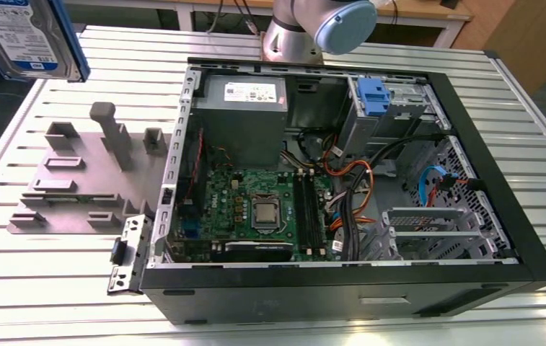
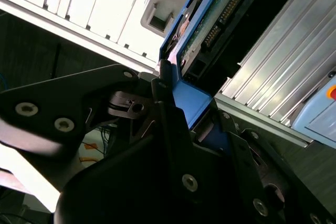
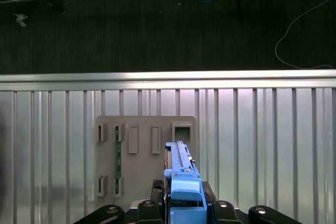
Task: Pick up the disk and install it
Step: 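Pick up the disk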
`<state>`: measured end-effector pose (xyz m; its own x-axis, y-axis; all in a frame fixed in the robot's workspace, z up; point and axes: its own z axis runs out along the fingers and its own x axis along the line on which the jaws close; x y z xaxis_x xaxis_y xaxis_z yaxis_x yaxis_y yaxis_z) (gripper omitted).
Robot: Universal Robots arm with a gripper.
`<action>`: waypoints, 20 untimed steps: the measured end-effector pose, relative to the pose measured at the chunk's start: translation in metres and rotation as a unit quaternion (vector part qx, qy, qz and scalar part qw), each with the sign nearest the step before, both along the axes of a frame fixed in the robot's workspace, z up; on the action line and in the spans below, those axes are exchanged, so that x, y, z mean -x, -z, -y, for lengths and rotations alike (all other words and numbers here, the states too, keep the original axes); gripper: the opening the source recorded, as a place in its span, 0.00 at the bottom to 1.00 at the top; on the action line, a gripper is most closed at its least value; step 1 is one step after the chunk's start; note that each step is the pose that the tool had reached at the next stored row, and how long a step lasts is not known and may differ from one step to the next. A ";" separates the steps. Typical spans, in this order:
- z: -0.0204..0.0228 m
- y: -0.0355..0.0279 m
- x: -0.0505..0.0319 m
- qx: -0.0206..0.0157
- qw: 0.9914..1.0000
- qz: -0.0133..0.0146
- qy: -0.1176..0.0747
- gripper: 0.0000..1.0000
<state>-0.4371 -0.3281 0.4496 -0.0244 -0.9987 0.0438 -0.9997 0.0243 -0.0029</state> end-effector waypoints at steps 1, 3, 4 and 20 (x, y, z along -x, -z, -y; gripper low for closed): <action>0.0000 -0.0003 0.0000 0.000 1.000 0.000 0.000 0.36; 0.0000 -0.0010 0.0000 0.000 1.000 0.000 0.000 0.36; 0.0000 -0.0013 0.0000 0.000 1.000 0.000 0.000 0.36; 0.0000 -0.0062 0.0000 0.001 1.000 0.000 0.000 0.36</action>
<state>-0.4371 -0.3281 0.4559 -0.0244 -0.9986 0.0467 -0.9997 0.0243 -0.0029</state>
